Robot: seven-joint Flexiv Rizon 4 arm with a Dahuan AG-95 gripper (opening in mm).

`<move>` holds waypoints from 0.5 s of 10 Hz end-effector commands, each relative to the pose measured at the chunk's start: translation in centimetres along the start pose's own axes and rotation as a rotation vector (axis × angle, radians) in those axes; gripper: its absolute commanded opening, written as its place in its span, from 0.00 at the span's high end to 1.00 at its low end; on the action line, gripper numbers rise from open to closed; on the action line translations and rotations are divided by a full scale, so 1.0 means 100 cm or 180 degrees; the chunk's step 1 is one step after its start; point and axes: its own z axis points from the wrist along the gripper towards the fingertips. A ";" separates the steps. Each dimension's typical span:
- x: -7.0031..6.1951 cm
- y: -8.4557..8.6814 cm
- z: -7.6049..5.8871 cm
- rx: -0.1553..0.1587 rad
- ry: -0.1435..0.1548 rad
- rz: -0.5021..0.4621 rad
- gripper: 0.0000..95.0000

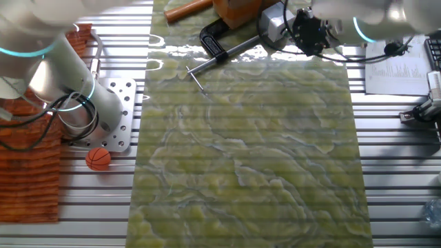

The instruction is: Press the button horizontally

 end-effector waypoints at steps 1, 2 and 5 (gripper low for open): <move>0.014 -0.023 -0.033 0.0787 -0.0110 0.0077 1.00; 0.019 -0.036 -0.047 0.0880 -0.0092 0.0072 1.00; 0.022 -0.053 -0.064 0.1350 -0.0132 0.0026 1.00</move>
